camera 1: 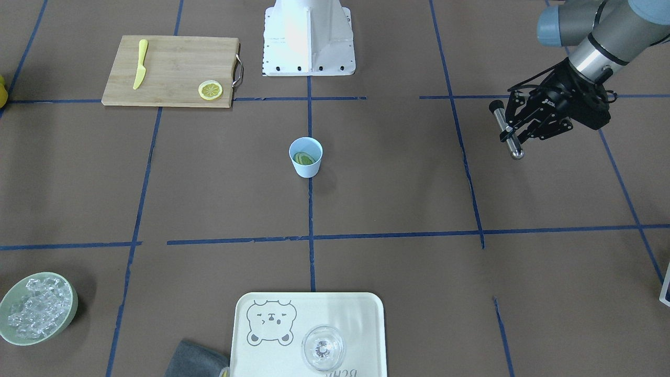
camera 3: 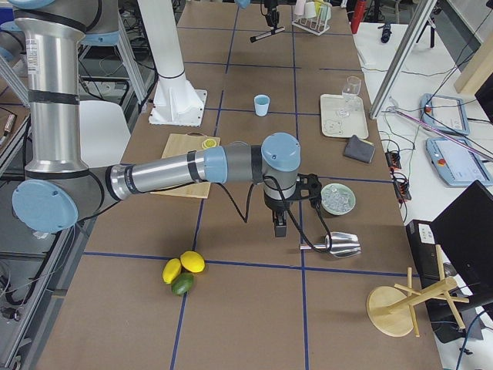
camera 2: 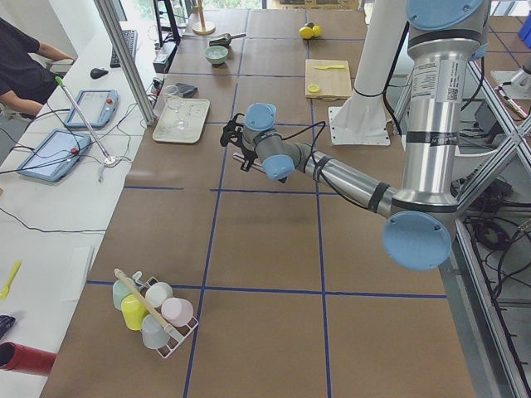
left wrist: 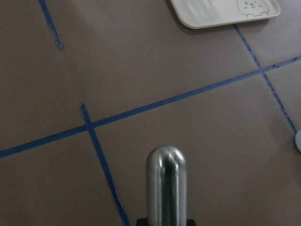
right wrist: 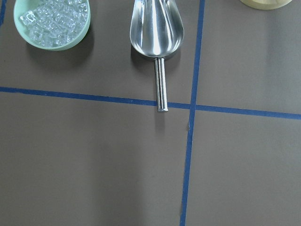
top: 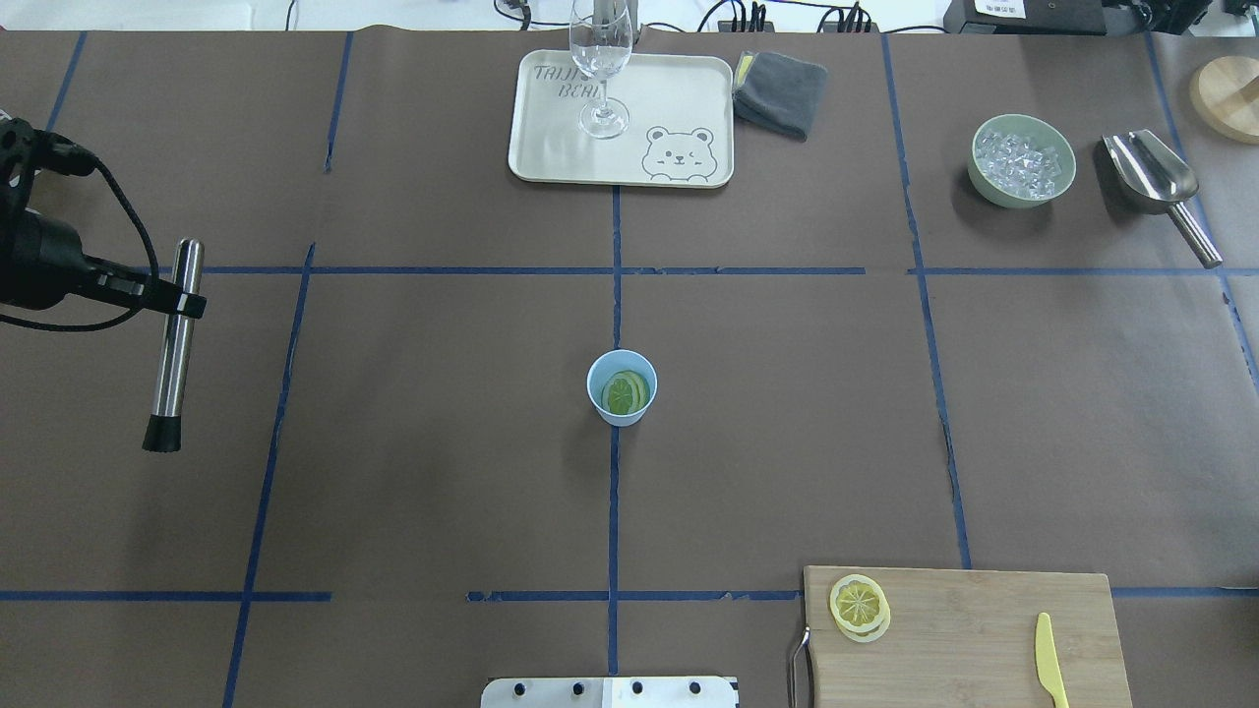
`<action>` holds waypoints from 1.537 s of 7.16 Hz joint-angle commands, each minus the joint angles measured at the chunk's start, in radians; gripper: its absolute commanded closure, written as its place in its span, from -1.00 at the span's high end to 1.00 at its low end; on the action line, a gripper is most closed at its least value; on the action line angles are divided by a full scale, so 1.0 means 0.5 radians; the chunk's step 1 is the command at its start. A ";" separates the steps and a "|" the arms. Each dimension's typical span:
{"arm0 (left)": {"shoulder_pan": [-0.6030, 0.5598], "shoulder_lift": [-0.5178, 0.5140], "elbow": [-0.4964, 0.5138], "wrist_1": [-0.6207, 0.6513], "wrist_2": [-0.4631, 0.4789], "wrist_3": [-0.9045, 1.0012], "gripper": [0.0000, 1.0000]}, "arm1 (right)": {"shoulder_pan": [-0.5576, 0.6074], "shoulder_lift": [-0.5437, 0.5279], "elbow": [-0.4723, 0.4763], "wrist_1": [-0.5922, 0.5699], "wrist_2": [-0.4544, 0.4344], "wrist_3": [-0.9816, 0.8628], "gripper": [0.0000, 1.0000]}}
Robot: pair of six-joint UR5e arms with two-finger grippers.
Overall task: Squeeze lemon into cup
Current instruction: 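Stand the metal rod upright on the table and open the left gripper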
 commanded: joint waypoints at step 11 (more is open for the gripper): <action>0.348 -0.474 0.574 0.751 0.117 -0.201 -1.00 | 0.000 -0.007 0.009 -0.001 -0.001 0.000 1.00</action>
